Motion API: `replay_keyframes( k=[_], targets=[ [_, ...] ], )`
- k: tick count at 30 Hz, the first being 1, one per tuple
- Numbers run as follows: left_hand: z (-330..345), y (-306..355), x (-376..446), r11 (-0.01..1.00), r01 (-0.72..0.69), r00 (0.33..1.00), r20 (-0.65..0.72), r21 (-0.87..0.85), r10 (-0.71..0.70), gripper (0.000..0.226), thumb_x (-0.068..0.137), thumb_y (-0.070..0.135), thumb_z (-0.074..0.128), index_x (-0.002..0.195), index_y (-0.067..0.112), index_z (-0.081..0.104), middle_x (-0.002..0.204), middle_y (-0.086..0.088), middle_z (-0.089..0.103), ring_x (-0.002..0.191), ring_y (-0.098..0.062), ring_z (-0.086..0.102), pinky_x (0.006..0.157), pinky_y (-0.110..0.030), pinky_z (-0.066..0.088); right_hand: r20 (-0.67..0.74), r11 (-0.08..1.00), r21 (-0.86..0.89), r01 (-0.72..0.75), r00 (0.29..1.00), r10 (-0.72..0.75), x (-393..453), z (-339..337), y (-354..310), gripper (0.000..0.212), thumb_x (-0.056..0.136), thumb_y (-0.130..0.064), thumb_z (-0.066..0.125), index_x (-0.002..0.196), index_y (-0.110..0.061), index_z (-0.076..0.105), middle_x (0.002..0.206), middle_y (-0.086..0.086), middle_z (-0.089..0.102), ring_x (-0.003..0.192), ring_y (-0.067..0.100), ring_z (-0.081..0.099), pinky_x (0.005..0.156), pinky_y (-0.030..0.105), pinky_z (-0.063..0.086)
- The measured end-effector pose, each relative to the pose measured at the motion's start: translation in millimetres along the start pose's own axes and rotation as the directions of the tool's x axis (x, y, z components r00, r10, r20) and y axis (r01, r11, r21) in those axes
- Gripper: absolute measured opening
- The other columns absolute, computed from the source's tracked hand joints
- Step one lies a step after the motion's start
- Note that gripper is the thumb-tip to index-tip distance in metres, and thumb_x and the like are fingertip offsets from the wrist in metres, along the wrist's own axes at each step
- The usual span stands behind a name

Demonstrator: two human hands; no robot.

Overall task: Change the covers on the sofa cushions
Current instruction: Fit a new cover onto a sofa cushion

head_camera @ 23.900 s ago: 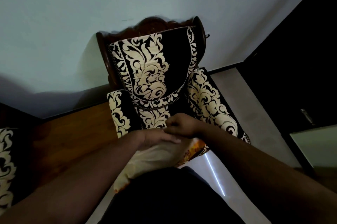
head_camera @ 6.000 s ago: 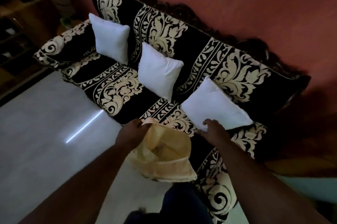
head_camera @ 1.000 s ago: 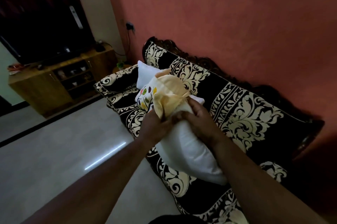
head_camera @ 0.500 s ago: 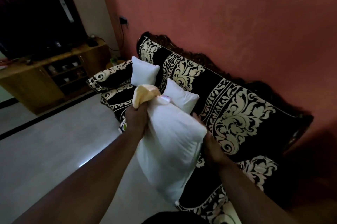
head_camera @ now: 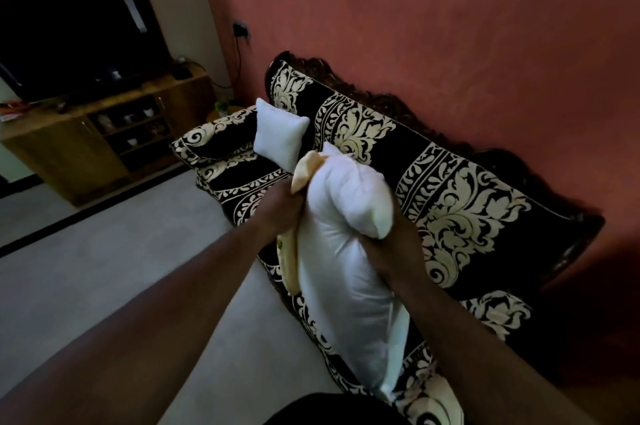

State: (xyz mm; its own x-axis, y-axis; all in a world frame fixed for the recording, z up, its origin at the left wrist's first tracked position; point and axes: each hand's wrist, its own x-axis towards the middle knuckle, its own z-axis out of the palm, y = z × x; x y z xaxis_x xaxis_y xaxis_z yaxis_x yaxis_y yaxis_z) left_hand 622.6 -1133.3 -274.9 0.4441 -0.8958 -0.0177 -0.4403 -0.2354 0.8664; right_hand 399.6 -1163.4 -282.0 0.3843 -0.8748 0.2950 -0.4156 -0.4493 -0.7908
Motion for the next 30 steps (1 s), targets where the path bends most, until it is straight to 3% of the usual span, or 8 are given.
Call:
replay_keyframes(
  k=[3, 6, 10, 14, 18, 21, 26, 30],
  targets=[
    [11, 15, -10, 0.945, -0.054, 0.998, -0.051, -0.321, 0.040, 0.040, 0.079, 0.010, 0.051, 0.107, 0.025, 0.076, 0.104, 0.004, 0.077, 0.102, -0.014, 0.070, 0.095, -0.037, 0.055, 0.124, 0.943, -0.313, 0.109, 0.990, -0.073, 16, 6, 7, 0.054, 0.095, -0.044, 0.059, 0.145, -0.030, 0.045, 0.108, -0.003, 0.070, 0.095, 0.025, 0.070, 0.076, 0.027, 0.051],
    [20, 31, -17, 0.889, -0.048, 0.999, -0.007, -0.456, 0.050, 0.035, 0.089, 0.003, 0.055, 0.098, 0.028, 0.078, 0.098, 0.000, 0.078, 0.094, -0.016, 0.070, 0.089, -0.036, 0.054, 0.282, 0.916, -0.396, 0.062, 0.958, 0.057, 25, 5, 4, 0.057, 0.096, -0.053, 0.054, 0.149, -0.040, 0.036, 0.113, 0.006, 0.072, 0.100, 0.030, 0.069, 0.082, 0.035, 0.053],
    [28, 44, -25, 0.903, -0.057, 0.993, 0.072, -0.427, 0.097, 0.019, 0.093, 0.020, 0.062, 0.103, 0.015, 0.076, 0.103, -0.012, 0.076, 0.096, -0.020, 0.069, 0.091, -0.042, 0.053, 0.362, 0.840, -0.515, 0.172, 0.931, 0.032, 31, 21, 1, 0.054, 0.093, -0.039, 0.060, 0.145, -0.030, 0.046, 0.119, 0.005, 0.069, 0.109, 0.029, 0.067, 0.087, 0.037, 0.052],
    [26, 41, -38, 0.972, -0.132, 0.952, 0.247, -0.193, 0.179, 0.027, 0.094, 0.032, 0.061, 0.110, 0.014, 0.074, 0.101, -0.014, 0.074, 0.095, -0.027, 0.070, 0.083, -0.042, 0.054, 0.424, 0.837, -0.525, 0.154, 0.900, 0.100, 41, 25, 6, 0.054, 0.092, -0.037, 0.062, 0.142, -0.020, 0.051, 0.128, 0.009, 0.066, 0.117, 0.032, 0.064, 0.097, 0.041, 0.052],
    [26, 26, -47, 0.952, -0.228, 0.973, -0.021, -0.202, 0.229, 0.039, 0.096, 0.039, 0.056, 0.127, 0.018, 0.068, 0.120, 0.003, 0.072, 0.117, -0.014, 0.064, 0.100, -0.031, 0.049, 0.297, 0.983, -0.136, -0.121, 0.942, 0.157, 48, 12, 4, 0.057, 0.084, -0.045, 0.062, 0.137, -0.023, 0.059, 0.125, 0.003, 0.069, 0.114, 0.022, 0.064, 0.090, 0.030, 0.050],
    [17, -8, -50, 0.986, -0.136, 0.950, -0.268, 0.096, 0.157, 0.053, 0.095, 0.054, 0.059, 0.140, 0.027, 0.053, 0.133, 0.011, 0.063, 0.121, -0.008, 0.057, 0.096, -0.028, 0.046, 0.144, 0.924, 0.327, -0.198, 0.977, 0.158, 45, -1, -6, 0.031, 0.085, -0.023, 0.074, 0.114, -0.030, 0.068, 0.107, -0.012, 0.070, 0.101, 0.004, 0.066, 0.081, 0.018, 0.051],
    [13, -58, -54, 0.990, 0.018, 0.968, -0.251, 0.139, 0.017, 0.061, 0.078, 0.080, 0.053, 0.115, 0.030, 0.054, 0.093, 0.011, 0.061, 0.082, -0.012, 0.060, 0.067, -0.034, 0.050, 0.111, 0.809, 0.568, -0.152, 0.988, 0.107, 36, -14, -11, 0.035, 0.088, -0.019, 0.078, 0.121, -0.024, 0.067, 0.115, -0.003, 0.074, 0.109, 0.010, 0.069, 0.090, 0.026, 0.055],
    [36, -75, -71, 0.984, 0.058, 0.979, -0.186, -0.166, -0.089, 0.031, 0.086, 0.044, 0.056, 0.116, 0.046, 0.062, 0.100, 0.016, 0.072, 0.090, -0.007, 0.066, 0.080, -0.037, 0.057, 0.030, 0.748, 0.643, -0.167, 0.981, 0.193, 37, -25, -14, 0.025, 0.090, -0.016, 0.074, 0.115, -0.020, 0.069, 0.111, 0.004, 0.075, 0.107, 0.020, 0.071, 0.096, 0.050, 0.055]
  ],
)
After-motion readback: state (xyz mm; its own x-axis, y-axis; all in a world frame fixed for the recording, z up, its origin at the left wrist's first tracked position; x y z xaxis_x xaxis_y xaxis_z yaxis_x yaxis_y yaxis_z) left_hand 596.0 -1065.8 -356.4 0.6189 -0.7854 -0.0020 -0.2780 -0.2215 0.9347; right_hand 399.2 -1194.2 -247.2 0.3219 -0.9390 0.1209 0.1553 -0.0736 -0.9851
